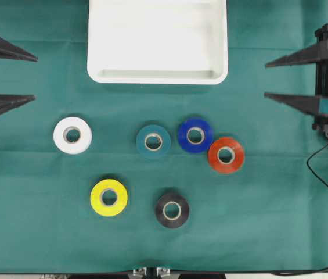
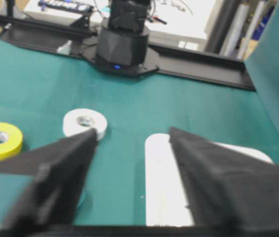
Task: Put the tape alternately from left to right into the white case.
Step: 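Raise both grippers from rest and open them over the table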
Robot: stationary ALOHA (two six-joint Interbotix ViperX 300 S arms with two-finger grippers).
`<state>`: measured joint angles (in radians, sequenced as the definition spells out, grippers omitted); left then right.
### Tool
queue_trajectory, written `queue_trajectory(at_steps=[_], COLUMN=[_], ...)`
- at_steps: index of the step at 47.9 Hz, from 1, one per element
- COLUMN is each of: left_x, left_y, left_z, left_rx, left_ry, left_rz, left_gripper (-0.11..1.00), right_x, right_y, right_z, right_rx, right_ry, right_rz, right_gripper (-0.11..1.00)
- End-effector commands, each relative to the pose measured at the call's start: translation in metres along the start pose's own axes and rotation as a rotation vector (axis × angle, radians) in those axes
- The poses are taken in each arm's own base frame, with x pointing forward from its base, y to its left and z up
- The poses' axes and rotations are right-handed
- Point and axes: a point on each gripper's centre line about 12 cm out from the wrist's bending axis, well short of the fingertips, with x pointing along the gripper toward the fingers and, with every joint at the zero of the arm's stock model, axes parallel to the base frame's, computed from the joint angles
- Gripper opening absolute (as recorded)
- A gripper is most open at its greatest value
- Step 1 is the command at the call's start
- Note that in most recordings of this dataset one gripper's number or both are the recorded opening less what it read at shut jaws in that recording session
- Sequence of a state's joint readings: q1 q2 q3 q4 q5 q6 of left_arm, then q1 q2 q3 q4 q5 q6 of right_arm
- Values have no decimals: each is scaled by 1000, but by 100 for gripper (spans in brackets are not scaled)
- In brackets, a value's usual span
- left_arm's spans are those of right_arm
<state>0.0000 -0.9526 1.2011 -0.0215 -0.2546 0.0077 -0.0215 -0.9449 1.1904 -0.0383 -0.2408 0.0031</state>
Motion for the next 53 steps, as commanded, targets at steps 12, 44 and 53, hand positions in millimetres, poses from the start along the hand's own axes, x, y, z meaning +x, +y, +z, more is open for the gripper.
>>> queue_trajectory(at_steps=[12,44,53], left_x=[5,61,74], left_y=[-1,-1,-1], left_z=[2,-23,-32], left_rx=[-2,-1,0], left_ry=[40,341,419], left_rz=[-3,-2,-2], left_gripper=[83,83,83], right_x=[5,56,68], right_y=[-1,-2,-2], right_z=[7,-8,-15], right_rx=[50,82,85], right_ry=[17,268,311], right_rz=[-6,-13,-13], right_gripper=[84,84,84])
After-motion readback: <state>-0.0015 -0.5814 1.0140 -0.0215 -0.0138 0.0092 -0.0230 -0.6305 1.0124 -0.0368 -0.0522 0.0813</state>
